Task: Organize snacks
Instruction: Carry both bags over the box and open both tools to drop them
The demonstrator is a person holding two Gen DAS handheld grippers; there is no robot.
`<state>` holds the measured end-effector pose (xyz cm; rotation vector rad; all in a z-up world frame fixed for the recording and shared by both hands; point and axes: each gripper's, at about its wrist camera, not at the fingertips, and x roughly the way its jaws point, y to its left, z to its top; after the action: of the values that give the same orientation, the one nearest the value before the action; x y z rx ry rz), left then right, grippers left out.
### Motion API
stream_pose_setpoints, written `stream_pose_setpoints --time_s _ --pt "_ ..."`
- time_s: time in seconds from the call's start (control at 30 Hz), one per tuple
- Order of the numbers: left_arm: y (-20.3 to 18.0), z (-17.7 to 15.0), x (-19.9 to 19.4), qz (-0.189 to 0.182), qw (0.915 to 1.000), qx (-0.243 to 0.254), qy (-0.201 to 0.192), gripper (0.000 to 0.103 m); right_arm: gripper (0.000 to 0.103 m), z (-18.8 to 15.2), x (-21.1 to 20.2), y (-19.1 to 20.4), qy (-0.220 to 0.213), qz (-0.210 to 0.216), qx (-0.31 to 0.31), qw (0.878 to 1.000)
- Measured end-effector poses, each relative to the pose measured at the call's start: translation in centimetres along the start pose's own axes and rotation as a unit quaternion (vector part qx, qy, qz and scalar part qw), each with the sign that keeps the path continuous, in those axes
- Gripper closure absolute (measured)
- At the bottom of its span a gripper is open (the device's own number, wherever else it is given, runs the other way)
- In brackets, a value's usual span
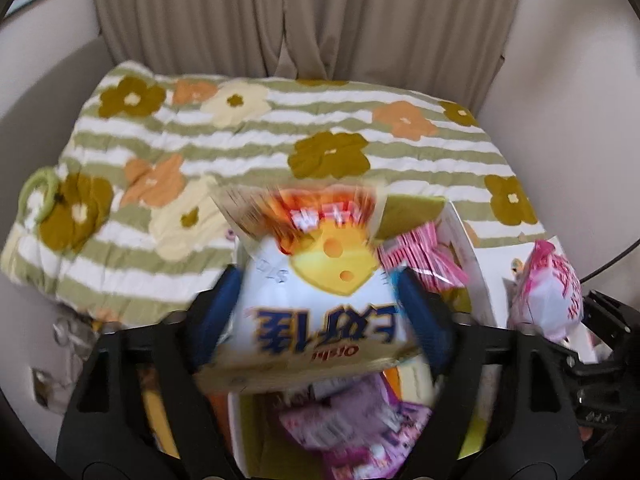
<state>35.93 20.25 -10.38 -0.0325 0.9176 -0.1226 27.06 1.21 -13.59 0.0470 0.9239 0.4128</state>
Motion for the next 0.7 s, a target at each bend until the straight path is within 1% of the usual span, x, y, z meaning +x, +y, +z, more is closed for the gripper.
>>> stream_pose_setpoints --time_s 0.03,0.1,0.17,0.33,0.43,0.6,0.63,0.7 --pt "-0.2 0.2 0.1 0.009 0.9999 0.005 -0.004 0.001 0.048 0.0 0.2 -0.1 0.001 -0.001 0.003 1.000" --pt "-0.2 0.3 0.0 0.008 0.9999 0.010 -0.010 0.000 0.048 -0.1 0.4 -0.1 0.003 -0.003 0.007 1.000" --pt "0.2 -0.3 0.1 0.003 1.0000 0.004 -0.002 0.000 0.048 -0.4 0.6 0.0 0.006 -0.007 0.009 1.000" --pt "1.6 -3.3 0.1 -0.009 0.9996 -0.018 0.021 0.001 0.048 -0.9 0.7 0.2 0.008 -0.018 0.014 1.000" --pt "2.0 -4.7 -0.3 -0.016 0.9991 -0.029 0.026 0.000 0.048 -1.1 0.3 0.5 0.008 -0.029 0.010 0.999" --pt "2.2 -5.9 -1.0 -0.009 0.9992 -0.030 0.026 0.001 0.047 -1.1 0.6 0.8 0.018 -0.028 0.021 0.999" --pt "2.3 -6.1 -1.3 -0.007 0.9992 -0.030 0.024 0.001 0.046 -1.1 0.9 1.0 0.025 -0.022 0.023 0.999" --pt "2.5 -6.4 -1.7 -0.011 0.9992 -0.032 0.022 0.001 0.032 -1.4 1.1 1.2 0.027 -0.021 0.020 0.999"
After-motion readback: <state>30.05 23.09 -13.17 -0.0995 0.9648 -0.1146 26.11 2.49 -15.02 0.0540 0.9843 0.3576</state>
